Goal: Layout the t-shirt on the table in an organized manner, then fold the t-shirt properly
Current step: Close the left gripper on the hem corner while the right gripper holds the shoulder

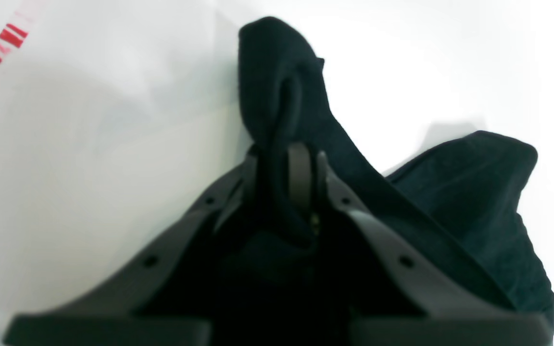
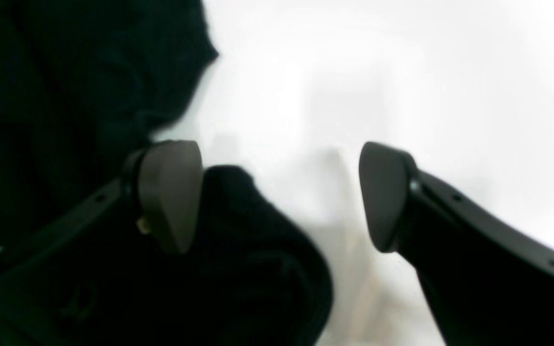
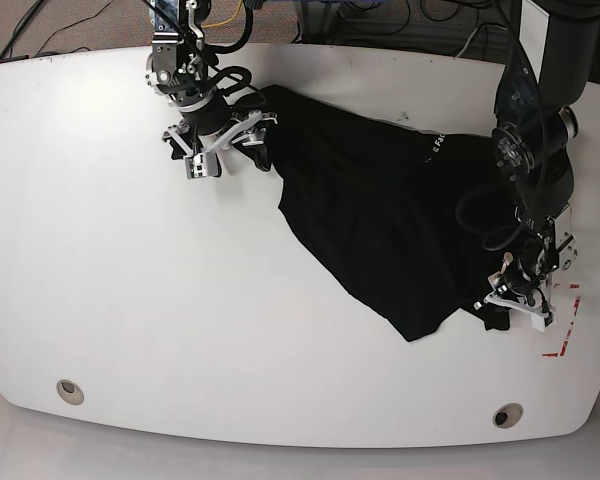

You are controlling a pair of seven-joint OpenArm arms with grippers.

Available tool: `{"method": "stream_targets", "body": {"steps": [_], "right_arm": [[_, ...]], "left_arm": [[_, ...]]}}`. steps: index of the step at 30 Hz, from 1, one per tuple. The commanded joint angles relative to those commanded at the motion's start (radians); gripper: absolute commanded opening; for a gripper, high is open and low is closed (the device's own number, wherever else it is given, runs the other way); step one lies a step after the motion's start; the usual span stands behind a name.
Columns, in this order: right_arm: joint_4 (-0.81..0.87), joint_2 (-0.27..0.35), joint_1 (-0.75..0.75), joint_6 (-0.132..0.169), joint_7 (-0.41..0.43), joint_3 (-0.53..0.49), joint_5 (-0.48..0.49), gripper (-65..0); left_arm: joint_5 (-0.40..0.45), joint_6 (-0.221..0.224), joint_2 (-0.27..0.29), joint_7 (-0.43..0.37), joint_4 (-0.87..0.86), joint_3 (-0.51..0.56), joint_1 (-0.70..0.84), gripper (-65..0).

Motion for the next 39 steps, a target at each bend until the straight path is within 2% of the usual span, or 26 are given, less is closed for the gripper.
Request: {"method": "stream_targets", "body": {"steps": [5, 15, 22, 29, 31, 33, 35, 39], "right_arm": [[0.006, 0.003, -0.002, 0.0, -0.002, -0.002, 0.066, -15.7], [0.006, 0.005, -0.031, 0.0, -0.021, -0.072, 0.064, -15.9], [-0.069, 0.006, -0.02, 0.0, -0.021, -0.072, 0.063, -16.0], [-0.127, 0.018, -0.015, 0.0, -0.02, -0.072, 0.072, -16.0], [-0.127, 0.018, -0.015, 0.0, -0.02, -0.072, 0.072, -16.2], [-0.127, 0.018, -0.015, 0.0, -0.02, -0.074, 0.072, -16.6], [-0.127, 0.018, -0.017, 0.0, -0.02, -0.075, 0.072, -19.8], [-0.127, 0.018, -0.014, 0.0, -0.02, -0.077, 0.072, -35.4]], "left_arm": [[0.0, 0.0, -0.018, 0.003, 0.0, 0.0, 0.002, -60.8], [0.0, -0.002, -0.02, 0.003, 0.0, -0.002, 0.002, -60.8], [0.0, -0.002, -0.021, 0.003, 0.0, 0.0, 0.012, -60.8], [0.0, -0.003, -0.048, 0.003, 0.0, 0.002, 0.029, -60.8], [0.0, -0.012, -0.051, 0.003, 0.0, 0.002, 0.029, -60.8], [0.0, -0.044, -0.066, 0.003, 0.0, 0.0, 0.031, -60.8], [0.0, -0.063, -0.077, 0.005, 0.0, 0.0, 0.031, -60.8], [0.0, -0.075, -0.08, 0.029, 0.002, -0.002, 0.031, -60.8]]}}
